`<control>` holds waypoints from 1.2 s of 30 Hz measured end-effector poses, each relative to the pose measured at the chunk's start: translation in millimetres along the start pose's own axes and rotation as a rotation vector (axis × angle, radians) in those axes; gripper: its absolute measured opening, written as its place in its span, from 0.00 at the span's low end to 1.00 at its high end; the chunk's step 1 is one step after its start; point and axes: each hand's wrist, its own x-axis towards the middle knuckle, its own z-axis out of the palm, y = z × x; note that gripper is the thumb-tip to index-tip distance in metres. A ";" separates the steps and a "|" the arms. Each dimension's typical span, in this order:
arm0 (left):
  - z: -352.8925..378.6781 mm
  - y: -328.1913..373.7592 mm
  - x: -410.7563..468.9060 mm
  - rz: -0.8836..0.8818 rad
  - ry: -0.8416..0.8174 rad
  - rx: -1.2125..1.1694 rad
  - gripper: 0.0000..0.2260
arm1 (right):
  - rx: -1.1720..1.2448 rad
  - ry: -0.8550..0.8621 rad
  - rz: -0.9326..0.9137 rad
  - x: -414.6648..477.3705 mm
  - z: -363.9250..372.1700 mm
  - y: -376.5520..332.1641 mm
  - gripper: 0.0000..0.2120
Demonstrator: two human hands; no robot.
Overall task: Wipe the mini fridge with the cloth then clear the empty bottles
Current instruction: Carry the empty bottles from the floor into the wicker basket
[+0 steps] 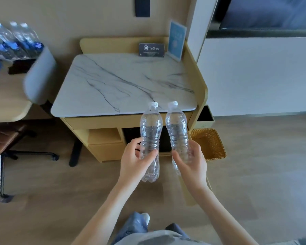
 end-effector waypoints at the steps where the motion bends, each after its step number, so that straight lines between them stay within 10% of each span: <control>1: -1.4 -1.3 1.2 0.011 -0.017 0.002 0.19 | 0.014 0.021 0.011 -3.7 1.7 -0.6 0.26; 16: 69.3 52.2 36.1 0.316 -0.713 0.043 0.23 | 0.026 0.781 0.191 -78.2 -51.8 -0.6 0.24; 27: 232.7 81.7 -128.5 0.512 -1.350 0.058 0.26 | -0.046 1.335 0.536 -242.5 -151.2 56.7 0.32; 36: 354.1 99.2 -273.3 0.497 -1.462 0.104 0.29 | -0.086 1.428 0.629 -319.8 -278.5 119.7 0.32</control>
